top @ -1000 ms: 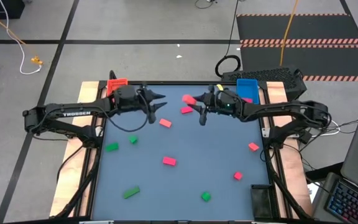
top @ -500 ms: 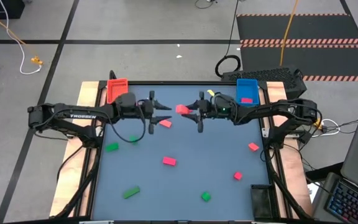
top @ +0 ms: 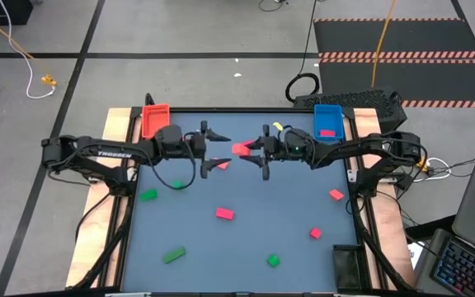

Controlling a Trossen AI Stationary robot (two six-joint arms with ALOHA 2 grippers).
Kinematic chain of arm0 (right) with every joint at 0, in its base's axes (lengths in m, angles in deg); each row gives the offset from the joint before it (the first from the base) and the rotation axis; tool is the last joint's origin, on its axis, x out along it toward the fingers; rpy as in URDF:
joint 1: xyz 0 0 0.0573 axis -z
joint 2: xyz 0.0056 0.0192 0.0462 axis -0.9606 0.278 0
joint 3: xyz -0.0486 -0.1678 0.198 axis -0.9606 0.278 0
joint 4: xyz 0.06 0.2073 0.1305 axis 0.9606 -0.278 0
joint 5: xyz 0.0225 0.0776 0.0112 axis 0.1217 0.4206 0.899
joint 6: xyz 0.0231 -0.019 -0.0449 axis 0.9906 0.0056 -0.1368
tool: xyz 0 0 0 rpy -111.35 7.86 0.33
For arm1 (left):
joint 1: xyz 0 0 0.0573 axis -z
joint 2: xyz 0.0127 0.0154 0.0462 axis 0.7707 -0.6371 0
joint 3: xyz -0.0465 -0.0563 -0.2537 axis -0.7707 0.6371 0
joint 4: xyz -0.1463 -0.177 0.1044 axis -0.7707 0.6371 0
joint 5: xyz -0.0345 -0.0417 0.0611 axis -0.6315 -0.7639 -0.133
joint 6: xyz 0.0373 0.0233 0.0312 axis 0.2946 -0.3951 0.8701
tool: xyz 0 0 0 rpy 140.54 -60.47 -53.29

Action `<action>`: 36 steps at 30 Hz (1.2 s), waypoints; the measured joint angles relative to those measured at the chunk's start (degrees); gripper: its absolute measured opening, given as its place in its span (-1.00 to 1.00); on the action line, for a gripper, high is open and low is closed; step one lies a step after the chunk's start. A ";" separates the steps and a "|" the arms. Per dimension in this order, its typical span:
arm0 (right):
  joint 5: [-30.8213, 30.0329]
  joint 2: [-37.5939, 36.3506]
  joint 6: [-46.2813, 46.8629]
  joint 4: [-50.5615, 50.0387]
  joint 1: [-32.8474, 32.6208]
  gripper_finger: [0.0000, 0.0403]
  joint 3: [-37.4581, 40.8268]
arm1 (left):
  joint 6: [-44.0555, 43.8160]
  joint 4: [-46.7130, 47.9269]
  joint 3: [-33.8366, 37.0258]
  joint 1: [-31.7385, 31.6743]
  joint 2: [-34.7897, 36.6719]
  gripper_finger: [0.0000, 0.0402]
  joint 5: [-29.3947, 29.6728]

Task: Sort & place blocks by color
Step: Put the orange block into the orange bin

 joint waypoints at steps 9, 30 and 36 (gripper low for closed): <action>0.00 0.22 -0.14 -0.12 -0.02 -0.40 0.00 | -2.87 -9.10 -0.44 0.07 -7.94 0.67 0.04; 0.00 0.22 -0.79 -0.24 -0.02 -0.40 0.00 | -5.85 -12.79 -0.44 2.92 -8.10 0.12 3.19; 0.44 0.22 1.13 -0.26 -0.02 -0.37 0.00 | -5.72 -12.92 -0.44 2.53 -8.09 -0.35 3.82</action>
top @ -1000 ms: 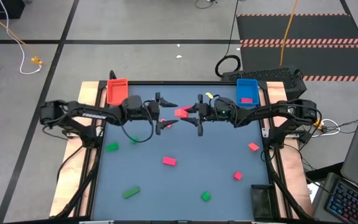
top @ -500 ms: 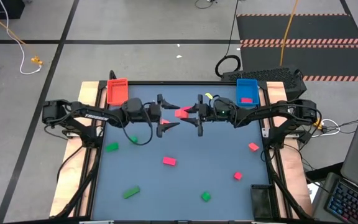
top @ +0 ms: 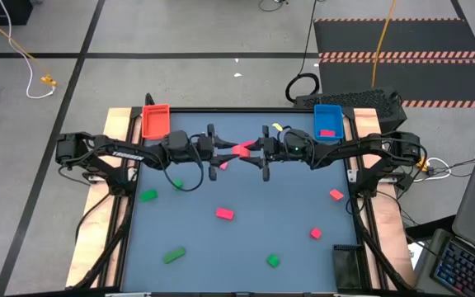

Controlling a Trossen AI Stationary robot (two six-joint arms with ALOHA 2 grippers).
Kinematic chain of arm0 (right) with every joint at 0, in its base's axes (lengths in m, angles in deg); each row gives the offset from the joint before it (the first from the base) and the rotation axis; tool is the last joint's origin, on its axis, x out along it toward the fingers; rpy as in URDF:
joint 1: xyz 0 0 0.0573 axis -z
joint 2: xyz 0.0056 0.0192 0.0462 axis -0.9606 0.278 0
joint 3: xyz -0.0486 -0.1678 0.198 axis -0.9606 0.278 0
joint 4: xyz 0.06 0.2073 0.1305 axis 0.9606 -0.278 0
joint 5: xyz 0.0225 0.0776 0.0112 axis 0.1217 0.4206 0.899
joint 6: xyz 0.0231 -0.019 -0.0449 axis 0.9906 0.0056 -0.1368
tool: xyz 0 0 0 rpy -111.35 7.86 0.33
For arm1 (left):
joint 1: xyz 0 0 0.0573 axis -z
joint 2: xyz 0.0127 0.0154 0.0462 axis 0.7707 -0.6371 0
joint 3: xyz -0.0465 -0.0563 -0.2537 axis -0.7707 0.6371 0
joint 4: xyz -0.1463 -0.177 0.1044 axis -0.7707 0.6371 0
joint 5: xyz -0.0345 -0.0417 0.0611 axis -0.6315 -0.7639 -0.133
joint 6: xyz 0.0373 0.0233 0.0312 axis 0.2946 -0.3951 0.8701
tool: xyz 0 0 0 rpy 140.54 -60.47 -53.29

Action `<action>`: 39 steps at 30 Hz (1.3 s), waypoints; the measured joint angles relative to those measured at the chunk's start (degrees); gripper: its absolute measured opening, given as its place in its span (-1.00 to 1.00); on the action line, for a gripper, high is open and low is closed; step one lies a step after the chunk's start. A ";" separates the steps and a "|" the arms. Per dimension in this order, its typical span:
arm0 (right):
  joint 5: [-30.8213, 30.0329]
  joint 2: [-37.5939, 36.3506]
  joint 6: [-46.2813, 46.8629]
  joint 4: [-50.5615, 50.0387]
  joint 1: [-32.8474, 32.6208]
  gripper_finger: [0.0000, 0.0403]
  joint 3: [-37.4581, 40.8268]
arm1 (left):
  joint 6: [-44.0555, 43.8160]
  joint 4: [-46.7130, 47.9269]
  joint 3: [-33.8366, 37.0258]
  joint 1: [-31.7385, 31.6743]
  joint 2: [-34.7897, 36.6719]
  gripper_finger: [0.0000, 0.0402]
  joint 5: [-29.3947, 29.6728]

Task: Sort & place blocks by color
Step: Put the orange block into the orange bin

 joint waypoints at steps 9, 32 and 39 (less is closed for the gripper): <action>-0.95 0.00 0.62 -0.07 0.04 0.26 0.23 | -1.45 4.49 -0.02 -2.76 2.27 -0.35 -0.08; -7.96 -0.02 0.69 0.29 -0.02 0.40 14.66 | -9.03 56.36 -0.06 -16.09 25.17 -0.35 46.53; -7.96 -0.02 0.70 5.74 0.00 0.40 14.69 | -13.06 62.36 -0.02 -21.56 22.26 -0.35 50.10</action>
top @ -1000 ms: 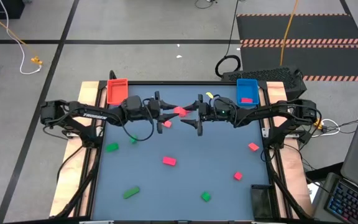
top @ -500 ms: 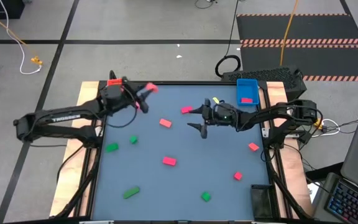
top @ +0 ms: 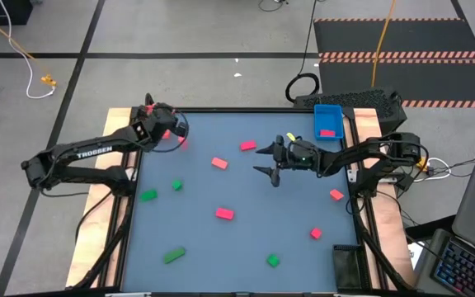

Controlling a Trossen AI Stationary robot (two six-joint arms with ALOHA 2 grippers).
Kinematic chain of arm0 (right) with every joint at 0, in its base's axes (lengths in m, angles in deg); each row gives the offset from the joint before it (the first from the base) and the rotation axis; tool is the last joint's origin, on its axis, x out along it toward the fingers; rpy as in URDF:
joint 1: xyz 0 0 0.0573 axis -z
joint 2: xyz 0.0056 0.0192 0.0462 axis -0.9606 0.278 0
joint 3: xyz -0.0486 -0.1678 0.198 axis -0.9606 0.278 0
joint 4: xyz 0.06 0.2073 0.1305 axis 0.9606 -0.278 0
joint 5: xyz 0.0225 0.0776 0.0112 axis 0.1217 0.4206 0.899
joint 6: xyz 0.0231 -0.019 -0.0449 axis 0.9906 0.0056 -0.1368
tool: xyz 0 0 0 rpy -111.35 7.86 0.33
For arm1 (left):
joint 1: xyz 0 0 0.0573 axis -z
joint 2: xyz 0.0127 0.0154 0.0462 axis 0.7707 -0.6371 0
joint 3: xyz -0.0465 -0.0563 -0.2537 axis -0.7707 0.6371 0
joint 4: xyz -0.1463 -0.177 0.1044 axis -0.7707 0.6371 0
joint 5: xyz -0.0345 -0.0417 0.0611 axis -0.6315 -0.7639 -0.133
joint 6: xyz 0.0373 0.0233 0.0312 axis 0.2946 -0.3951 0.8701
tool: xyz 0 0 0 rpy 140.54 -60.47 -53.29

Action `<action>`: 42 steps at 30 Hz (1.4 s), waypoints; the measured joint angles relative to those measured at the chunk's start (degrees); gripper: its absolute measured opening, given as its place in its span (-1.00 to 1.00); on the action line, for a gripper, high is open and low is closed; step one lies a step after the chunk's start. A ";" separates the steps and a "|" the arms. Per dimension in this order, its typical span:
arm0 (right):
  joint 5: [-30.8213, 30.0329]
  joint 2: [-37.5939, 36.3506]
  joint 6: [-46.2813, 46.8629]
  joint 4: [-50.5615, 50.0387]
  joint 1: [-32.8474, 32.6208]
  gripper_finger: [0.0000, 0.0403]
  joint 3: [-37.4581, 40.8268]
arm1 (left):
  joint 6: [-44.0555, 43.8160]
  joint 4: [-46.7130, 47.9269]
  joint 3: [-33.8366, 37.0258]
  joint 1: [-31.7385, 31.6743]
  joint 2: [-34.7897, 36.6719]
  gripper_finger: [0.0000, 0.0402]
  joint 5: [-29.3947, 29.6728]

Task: Sort & place blocks by color
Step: Put the orange block into the orange bin

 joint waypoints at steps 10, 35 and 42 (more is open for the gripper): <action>0.02 0.00 0.00 0.86 0.00 0.40 0.00 | -3.61 6.88 0.00 -9.17 -3.79 -0.35 -2.55; 0.00 0.00 0.00 0.88 0.00 0.40 -0.01 | -4.50 7.08 0.00 -12.59 -10.69 0.43 -9.51; 0.00 0.00 0.00 0.88 0.00 0.40 -0.02 | -5.07 6.80 0.00 -12.59 -10.69 0.71 -9.53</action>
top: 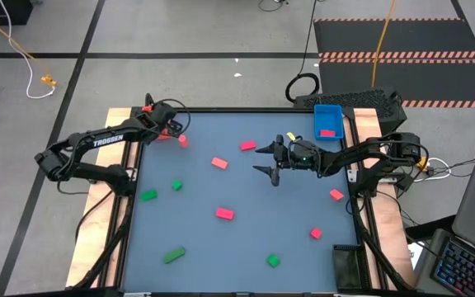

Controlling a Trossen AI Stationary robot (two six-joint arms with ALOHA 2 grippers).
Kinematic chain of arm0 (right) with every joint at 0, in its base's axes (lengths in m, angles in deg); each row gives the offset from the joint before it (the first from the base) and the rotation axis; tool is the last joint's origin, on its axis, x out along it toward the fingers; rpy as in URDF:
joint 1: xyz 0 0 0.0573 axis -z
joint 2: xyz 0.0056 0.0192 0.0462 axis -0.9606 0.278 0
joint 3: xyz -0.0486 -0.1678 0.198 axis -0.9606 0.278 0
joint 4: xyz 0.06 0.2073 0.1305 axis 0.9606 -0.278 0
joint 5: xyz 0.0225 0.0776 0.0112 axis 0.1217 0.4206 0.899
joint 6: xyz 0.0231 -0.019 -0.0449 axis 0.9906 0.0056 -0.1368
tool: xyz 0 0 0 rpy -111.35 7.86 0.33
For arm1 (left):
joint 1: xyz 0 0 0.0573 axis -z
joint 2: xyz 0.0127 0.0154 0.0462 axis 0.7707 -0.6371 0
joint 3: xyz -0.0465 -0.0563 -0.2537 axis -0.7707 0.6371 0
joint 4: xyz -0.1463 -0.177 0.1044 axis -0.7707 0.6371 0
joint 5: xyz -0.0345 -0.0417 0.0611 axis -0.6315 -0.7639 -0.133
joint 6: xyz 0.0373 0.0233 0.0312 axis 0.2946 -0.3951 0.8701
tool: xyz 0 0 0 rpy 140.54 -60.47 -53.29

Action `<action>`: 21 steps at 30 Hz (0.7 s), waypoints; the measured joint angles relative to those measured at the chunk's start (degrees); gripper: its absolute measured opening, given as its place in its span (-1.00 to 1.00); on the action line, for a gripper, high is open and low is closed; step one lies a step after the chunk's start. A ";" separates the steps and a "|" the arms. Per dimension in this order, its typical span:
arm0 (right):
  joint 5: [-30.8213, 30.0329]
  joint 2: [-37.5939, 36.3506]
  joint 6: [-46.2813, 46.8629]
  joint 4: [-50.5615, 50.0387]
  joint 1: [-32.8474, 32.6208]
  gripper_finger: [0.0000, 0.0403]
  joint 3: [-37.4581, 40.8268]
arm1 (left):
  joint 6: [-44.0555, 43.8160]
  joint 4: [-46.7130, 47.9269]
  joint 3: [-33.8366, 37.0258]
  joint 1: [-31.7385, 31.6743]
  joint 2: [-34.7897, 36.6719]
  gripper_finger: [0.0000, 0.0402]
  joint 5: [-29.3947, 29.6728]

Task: Sort & place blocks by color
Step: Put the orange block into the orange bin

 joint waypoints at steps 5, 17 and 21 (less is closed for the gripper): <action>0.00 0.00 0.00 0.00 0.01 0.40 0.00 | 0.12 0.84 0.00 0.05 0.02 0.71 -0.05; 0.00 0.00 0.00 0.00 0.02 0.40 0.00 | 0.18 4.24 0.00 0.60 0.09 0.47 -0.14; 0.00 0.00 0.00 -0.01 0.01 0.40 0.00 | 0.92 4.27 -0.01 1.34 0.55 0.40 -0.15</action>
